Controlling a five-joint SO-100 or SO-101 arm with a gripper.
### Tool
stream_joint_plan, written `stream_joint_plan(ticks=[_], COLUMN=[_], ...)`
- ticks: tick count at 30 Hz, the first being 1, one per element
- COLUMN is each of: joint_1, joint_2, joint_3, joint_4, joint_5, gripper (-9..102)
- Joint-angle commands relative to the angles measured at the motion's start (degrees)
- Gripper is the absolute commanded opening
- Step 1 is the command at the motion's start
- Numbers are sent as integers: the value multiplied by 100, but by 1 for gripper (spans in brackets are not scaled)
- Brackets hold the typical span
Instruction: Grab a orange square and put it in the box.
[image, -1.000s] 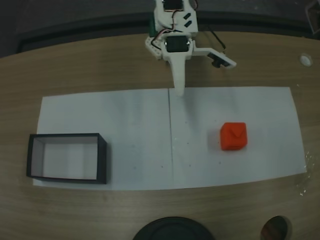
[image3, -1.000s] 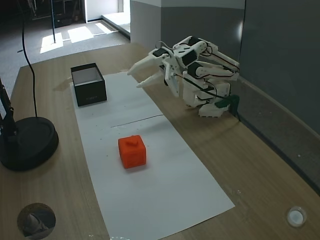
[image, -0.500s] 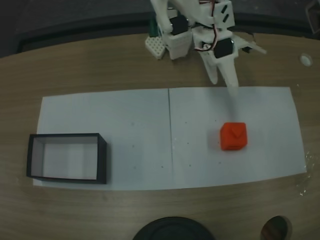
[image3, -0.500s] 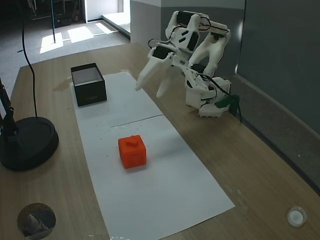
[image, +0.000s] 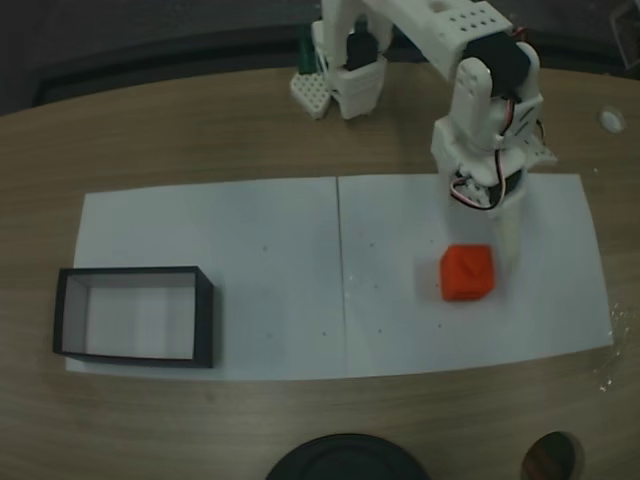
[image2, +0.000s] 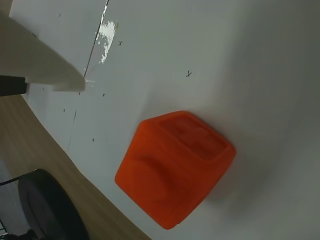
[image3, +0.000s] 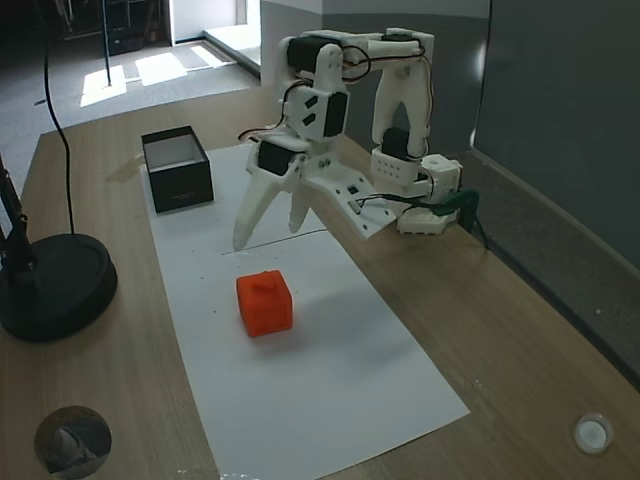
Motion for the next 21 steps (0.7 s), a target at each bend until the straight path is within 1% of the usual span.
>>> stream_joint_plan(ticks=[1, 5, 9, 21], joint_1=[-202, -492, -519, -387], joint_2=[-193, -642, -1055, -1151], joint_3=[-308, -316, -325, -466], joint_4=[-246, -580, -932, -949], joint_5=[-26, -18, 62, 18], gripper=[40, 40, 40, 40])
